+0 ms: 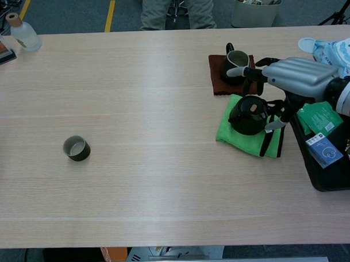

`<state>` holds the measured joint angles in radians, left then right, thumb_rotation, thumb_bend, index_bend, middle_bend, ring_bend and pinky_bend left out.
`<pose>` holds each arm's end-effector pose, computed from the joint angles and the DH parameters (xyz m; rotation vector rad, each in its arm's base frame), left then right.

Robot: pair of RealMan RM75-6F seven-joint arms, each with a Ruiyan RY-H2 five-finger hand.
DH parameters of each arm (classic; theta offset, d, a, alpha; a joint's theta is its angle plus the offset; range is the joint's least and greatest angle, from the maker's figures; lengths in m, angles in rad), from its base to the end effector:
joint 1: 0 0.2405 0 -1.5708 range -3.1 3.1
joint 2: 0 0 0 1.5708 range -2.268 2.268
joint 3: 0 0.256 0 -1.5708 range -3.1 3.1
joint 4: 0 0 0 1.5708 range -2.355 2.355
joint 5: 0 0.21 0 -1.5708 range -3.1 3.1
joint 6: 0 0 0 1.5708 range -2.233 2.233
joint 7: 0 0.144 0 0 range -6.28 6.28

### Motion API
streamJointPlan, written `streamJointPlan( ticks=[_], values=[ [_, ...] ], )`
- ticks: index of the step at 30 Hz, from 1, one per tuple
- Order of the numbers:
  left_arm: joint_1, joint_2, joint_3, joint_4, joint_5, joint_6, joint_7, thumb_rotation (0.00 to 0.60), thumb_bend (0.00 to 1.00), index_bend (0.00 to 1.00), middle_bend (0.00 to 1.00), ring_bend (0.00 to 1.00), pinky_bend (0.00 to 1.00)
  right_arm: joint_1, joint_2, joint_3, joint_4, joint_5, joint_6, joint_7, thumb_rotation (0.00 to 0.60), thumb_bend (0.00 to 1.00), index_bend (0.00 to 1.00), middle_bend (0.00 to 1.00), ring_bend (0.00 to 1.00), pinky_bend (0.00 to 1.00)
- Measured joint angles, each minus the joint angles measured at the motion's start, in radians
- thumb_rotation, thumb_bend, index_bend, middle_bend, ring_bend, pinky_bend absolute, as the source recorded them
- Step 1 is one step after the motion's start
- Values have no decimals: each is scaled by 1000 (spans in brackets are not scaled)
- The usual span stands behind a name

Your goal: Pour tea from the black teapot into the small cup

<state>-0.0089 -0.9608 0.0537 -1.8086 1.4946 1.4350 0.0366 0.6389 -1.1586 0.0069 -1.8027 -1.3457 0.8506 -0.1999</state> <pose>-0.3064 0.1327 0.1713 -1.4113 -1.0708 -0.7444 -0.1869 -0.2729 0.0480 2.1257 -0.9942 0.7496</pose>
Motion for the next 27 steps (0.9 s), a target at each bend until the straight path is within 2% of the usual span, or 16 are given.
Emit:
streamJointPlan(
  ticks=[3, 6, 9, 11, 15, 27],
  values=[
    [2, 1, 1, 0, 4, 3, -5, 600, 228, 121, 115, 98, 72, -7, 8, -8, -15, -14, 13, -18, 600, 0, 48, 333, 365, 0],
    [4, 4, 3, -3, 8, 7, -18, 600, 228, 121, 115, 98, 72, -11, 11, -15, -17, -24, 21, -45, 600, 0, 147, 333, 341, 0],
    [9, 10, 5, -2, 11, 12, -30, 600, 228, 121, 115, 98, 72, -14, 14, -23, -15, -31, 28, -92, 600, 0, 289, 335, 336, 0],
    [11, 11, 7, 0, 10, 13, -33, 600, 228, 121, 115, 98, 72, -17, 14, -30, -14, -34, 34, -135, 600, 0, 327, 356, 336, 0],
    [10, 10, 8, 1, 12, 11, -34, 600, 228, 121, 114, 98, 72, -23, 6, -47, -8, -31, 37, -201, 600, 0, 339, 383, 336, 0],
    [7, 6, 8, 4, 13, 2, -34, 600, 228, 121, 114, 98, 72, -38, -9, -72, 22, -9, 23, -223, 600, 0, 349, 390, 336, 0]
  ],
)
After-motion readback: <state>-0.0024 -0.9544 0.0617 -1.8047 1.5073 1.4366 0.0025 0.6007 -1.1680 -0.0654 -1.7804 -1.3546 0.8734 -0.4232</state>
